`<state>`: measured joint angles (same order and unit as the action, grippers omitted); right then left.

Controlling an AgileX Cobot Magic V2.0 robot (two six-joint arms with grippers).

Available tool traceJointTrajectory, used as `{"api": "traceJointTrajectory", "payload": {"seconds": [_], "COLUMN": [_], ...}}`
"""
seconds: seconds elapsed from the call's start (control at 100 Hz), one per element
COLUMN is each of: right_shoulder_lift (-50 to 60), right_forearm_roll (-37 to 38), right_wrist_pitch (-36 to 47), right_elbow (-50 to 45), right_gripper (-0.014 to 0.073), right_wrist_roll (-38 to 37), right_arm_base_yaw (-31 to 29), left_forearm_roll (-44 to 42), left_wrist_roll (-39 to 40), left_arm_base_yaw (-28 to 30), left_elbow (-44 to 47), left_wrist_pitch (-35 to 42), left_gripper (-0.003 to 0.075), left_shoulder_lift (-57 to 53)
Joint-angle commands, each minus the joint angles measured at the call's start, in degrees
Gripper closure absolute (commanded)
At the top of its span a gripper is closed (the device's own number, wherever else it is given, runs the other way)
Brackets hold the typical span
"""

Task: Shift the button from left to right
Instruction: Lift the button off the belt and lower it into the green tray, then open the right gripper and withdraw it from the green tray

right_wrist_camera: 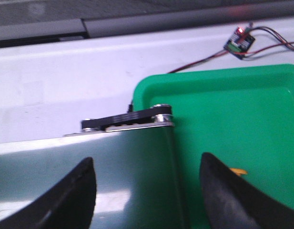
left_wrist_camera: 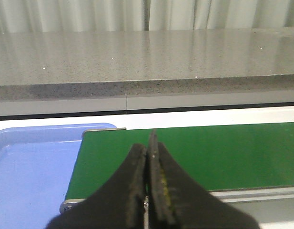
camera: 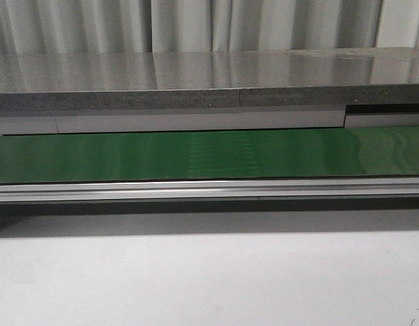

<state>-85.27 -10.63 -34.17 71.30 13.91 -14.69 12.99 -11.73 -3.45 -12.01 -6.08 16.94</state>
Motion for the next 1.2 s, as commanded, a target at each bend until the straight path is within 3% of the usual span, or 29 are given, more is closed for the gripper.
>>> {"api": "traceJointTrajectory", "payload": {"seconds": [0.0, 0.19, 0.39, 0.49, 0.64, 0.89, 1.19], "right_shoulder_lift": [8.18, 20.05, 31.90, 38.10, 46.85, 57.72, 59.35], "right_forearm_roll": [-0.81, -1.05, -1.72, -2.10, -3.90, -4.06, -4.06], "right_wrist_pitch": [5.83, 10.21, 11.26, 11.87, 11.74, 10.72, 10.66], "right_elbow": [-2.70, -13.85, -26.11, -31.42, -37.38, -40.83, -40.83], "right_gripper": [0.0118, 0.0118, 0.0134, 0.0211, 0.0391, 0.0651, 0.0661], "right_wrist_roll": [-0.09, -0.09, -0.09, -0.09, -0.09, -0.09, -0.09], "right_arm_base_yaw": [2.51, 6.41, 6.72, 6.72, 6.72, 6.72, 6.72], "left_forearm_roll": [0.65, 0.65, 0.65, 0.65, 0.65, 0.65, 0.65], "left_wrist_roll": [0.01, 0.01, 0.01, 0.01, 0.01, 0.01, 0.01], "left_arm_base_yaw": [-0.62, -0.62, -0.62, -0.62, -0.62, -0.62, -0.62], "left_elbow": [-1.53, -1.53, -1.53, -1.53, -1.53, -1.53, -1.53], "left_wrist_pitch": [4.41, 4.41, 4.41, 4.41, 4.41, 4.41, 4.41], "left_gripper": [0.0741, 0.0741, 0.0741, 0.0741, 0.0741, 0.0741, 0.0741], "left_shoulder_lift": [0.33, 0.33, 0.33, 0.33, 0.33, 0.33, 0.33]}}
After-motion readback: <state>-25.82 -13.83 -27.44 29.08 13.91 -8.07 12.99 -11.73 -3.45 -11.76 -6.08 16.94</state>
